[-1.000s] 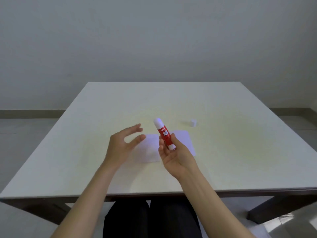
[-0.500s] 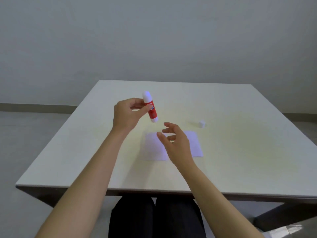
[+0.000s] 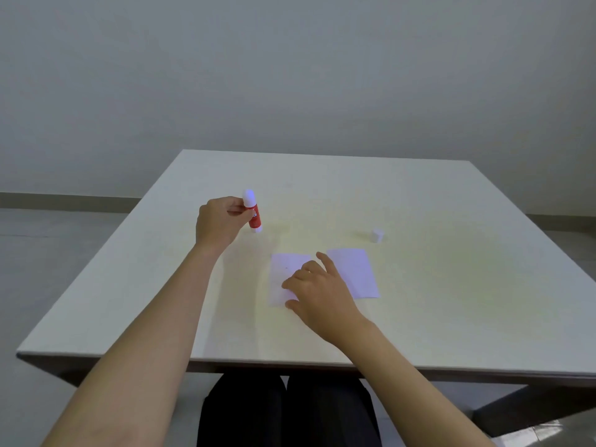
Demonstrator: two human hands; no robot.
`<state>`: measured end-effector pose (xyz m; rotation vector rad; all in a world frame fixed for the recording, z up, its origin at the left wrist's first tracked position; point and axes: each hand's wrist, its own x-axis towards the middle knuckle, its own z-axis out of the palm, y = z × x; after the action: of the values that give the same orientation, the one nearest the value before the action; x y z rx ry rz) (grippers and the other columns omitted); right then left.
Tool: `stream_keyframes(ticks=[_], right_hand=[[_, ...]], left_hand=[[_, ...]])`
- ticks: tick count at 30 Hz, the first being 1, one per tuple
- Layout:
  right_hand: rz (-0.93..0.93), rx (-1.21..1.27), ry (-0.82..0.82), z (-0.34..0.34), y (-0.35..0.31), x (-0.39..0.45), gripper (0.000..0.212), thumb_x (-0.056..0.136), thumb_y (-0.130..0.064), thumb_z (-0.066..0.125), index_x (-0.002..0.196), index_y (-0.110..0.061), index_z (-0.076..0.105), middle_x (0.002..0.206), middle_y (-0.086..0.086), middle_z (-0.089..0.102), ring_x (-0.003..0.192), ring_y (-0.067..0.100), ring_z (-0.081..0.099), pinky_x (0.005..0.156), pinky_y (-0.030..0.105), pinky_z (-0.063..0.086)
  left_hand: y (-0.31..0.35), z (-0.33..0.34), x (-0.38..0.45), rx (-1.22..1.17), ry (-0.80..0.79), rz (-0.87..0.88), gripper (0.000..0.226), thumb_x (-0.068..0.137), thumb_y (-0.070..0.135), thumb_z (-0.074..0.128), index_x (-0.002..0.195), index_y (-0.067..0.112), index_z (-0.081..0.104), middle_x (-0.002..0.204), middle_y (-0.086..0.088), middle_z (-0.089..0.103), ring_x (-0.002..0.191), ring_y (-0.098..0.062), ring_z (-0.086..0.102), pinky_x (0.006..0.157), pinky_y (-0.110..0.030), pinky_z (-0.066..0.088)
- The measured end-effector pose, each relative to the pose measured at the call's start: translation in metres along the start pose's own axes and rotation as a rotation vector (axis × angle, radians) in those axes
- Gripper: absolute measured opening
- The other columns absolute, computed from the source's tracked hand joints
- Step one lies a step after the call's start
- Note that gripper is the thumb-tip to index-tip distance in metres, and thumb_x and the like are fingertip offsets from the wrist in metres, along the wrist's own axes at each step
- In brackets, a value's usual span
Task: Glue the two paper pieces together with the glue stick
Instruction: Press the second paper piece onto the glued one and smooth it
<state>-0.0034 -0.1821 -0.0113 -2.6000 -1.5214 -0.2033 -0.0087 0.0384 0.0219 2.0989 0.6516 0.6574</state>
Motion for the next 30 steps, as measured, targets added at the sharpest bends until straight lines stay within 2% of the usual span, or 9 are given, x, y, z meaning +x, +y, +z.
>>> stream_keyframes(ticks=[4,10,17,20,22,24,26,28,30], right_hand=[[-0.042,-0.084,-0.012,-0.001,-0.001,0.0,0.028,0.093,-0.025,0.046,0.108,-0.012,0.065,0.098,0.005,0.067,0.11,0.029,0.051,0.119,0.043,-0.001],[-0.059,-0.079,-0.042,-0.006,-0.003,-0.003,0.047,0.089,-0.049,0.049,0.115,-0.012,0.063,0.104,0.004,0.064,0.112,0.028,0.048,0.117,0.044,-0.01],[-0.07,-0.061,-0.054,-0.015,-0.014,-0.006,0.033,0.091,-0.035,0.052,0.108,-0.013,0.068,0.095,0.005,0.063,0.108,0.029,0.049,0.107,0.04,-0.026],[-0.093,-0.186,-0.006,-0.013,-0.017,-0.008,0.018,0.085,-0.027,0.057,0.085,-0.02,0.073,0.077,-0.003,0.064,0.092,0.024,0.059,0.113,0.049,-0.004],[-0.086,-0.215,0.067,-0.012,-0.018,-0.009,0.013,0.079,-0.027,0.062,0.074,-0.026,0.073,0.067,-0.008,0.063,0.082,0.019,0.063,0.113,0.05,0.017],[-0.059,-0.12,0.195,-0.011,-0.013,-0.009,0.009,0.077,-0.026,0.065,0.072,-0.024,0.073,0.066,-0.007,0.066,0.079,0.019,0.065,0.111,0.052,0.028],[0.039,0.068,0.353,-0.018,-0.003,-0.006,0.006,0.077,-0.024,0.07,0.075,-0.02,0.074,0.072,-0.003,0.07,0.079,0.023,0.067,0.108,0.053,0.033],[0.204,0.308,0.461,-0.03,0.011,-0.001,0.01,0.083,-0.024,0.068,0.084,-0.016,0.074,0.081,-0.001,0.074,0.082,0.023,0.066,0.108,0.047,0.036],[0.365,0.623,0.586,-0.044,0.026,0.002,0.009,0.086,-0.021,0.066,0.086,-0.015,0.073,0.083,-0.002,0.074,0.08,0.015,0.065,0.09,0.031,0.044]], left_hand=[[-0.005,0.004,0.0,0.014,-0.012,-0.014,0.016,0.077,0.036,0.061,0.063,0.029,0.067,0.059,0.033,0.065,0.077,-0.004,0.064,0.061,-0.027,0.044],[-0.008,0.008,0.002,0.021,-0.01,-0.018,0.015,0.076,0.033,0.061,0.063,0.033,0.067,0.063,0.023,0.069,0.081,-0.007,0.065,0.061,-0.026,0.043],[-0.01,0.01,0.003,0.052,-0.024,-0.023,0.014,0.076,0.037,0.061,0.062,0.037,0.065,0.064,0.028,0.067,0.085,-0.008,0.066,0.07,-0.03,0.048],[-0.014,0.011,0.003,0.041,-0.036,-0.01,0.008,0.074,0.042,0.064,0.081,0.042,0.067,0.081,0.025,0.07,0.087,-0.008,0.067,0.07,-0.029,0.047],[-0.018,0.01,0.003,0.006,-0.064,-0.025,0.046,0.074,0.046,0.07,0.118,0.035,0.059,0.108,0.018,0.065,0.096,-0.011,0.063,0.078,-0.031,0.048],[-0.017,0.011,0.0,0.016,0.008,0.008,0.069,0.075,0.048,0.071,0.136,0.026,0.045,0.124,0.011,0.054,0.104,-0.012,0.055,0.087,-0.032,0.045],[-0.009,0.011,-0.008,0.001,0.204,0.127,0.059,0.079,0.045,0.066,0.131,0.024,0.048,0.124,0.007,0.051,0.102,-0.011,0.052,0.087,-0.031,0.043],[0.008,0.012,-0.018,-0.059,0.368,0.273,0.03,0.083,0.037,0.058,0.109,0.022,0.058,0.106,0.009,0.055,0.087,-0.009,0.054,0.075,-0.028,0.045],[0.03,0.016,-0.03,-0.12,0.319,0.354,0.007,0.083,0.027,0.054,0.086,0.022,0.058,0.084,0.01,0.059,0.07,-0.01,0.057,0.064,-0.026,0.045]])
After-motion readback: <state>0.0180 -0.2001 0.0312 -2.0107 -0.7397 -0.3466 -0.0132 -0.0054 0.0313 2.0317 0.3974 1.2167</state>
